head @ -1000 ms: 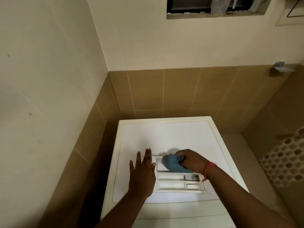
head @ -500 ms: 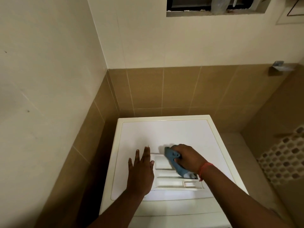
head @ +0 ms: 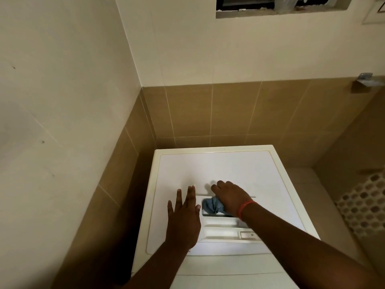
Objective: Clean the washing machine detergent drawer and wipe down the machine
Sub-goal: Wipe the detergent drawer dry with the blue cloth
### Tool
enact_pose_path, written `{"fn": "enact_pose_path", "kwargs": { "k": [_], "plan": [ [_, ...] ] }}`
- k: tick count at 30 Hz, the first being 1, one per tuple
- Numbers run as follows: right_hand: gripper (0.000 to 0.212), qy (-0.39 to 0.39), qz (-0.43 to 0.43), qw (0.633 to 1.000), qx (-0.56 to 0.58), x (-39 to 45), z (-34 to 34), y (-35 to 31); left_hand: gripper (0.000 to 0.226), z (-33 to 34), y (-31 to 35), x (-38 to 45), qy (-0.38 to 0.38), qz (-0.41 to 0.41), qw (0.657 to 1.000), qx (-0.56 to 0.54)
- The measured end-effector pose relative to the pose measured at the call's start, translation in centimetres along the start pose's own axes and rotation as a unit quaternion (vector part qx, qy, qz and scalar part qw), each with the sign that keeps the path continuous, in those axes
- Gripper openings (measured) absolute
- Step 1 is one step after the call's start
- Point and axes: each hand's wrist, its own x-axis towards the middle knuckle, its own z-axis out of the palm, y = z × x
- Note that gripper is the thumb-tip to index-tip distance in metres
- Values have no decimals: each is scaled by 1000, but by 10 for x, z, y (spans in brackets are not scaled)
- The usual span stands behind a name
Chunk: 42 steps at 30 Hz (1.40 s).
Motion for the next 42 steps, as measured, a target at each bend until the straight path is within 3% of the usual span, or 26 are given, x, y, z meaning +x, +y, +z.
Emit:
{"fn": "enact_pose_path", "kwargs": {
  "k": [6, 11, 14, 19, 22, 25, 28, 30, 32, 37, 42],
  "plan": [
    [60, -37, 25, 995, -85, -16, -6, 12, 62, -1, 2, 0, -11, -12, 1000, 5],
    [34, -4, -2, 1000, -8, 16, -5, -31, 63, 0, 1, 1, -19, -12, 1000, 5],
    [36, -8, 23, 1000, -12, 12, -8, -20, 60, 0, -1, 2, -21, -31, 999, -14],
    [42, -116, 93, 989, 23, -25, -20, 35, 59, 0, 0, 0, -16, -24, 1000, -7],
    [27, -37, 110, 975, 190, -44, -28, 42, 59, 0, -1, 0, -12, -24, 1000, -2],
    [13, 94, 198, 905, 365, -57, -37, 44, 59, -1, 0, -2, -6, -17, 1000, -1],
    [31, 153, 319, 891, 286, -68, -35, 64, 59, 0, 0, -2, 0, -13, 1000, 0],
    [41, 99, 366, 896, 230, -70, -24, 70, 59, 2, 0, -2, 8, -11, 1000, -8],
    [32, 45, 350, 917, 183, -65, -13, 58, 59, 2, -1, -1, 10, -10, 1000, -16],
    [29, 68, 294, 940, 160, -40, -5, 2, 61, 1, 1, -1, 12, -18, 1000, -18],
    [51, 48, 149, 978, 138, -48, -2, -4, 62, -1, 1, -1, 11, -16, 1000, 3]
  ]
}}
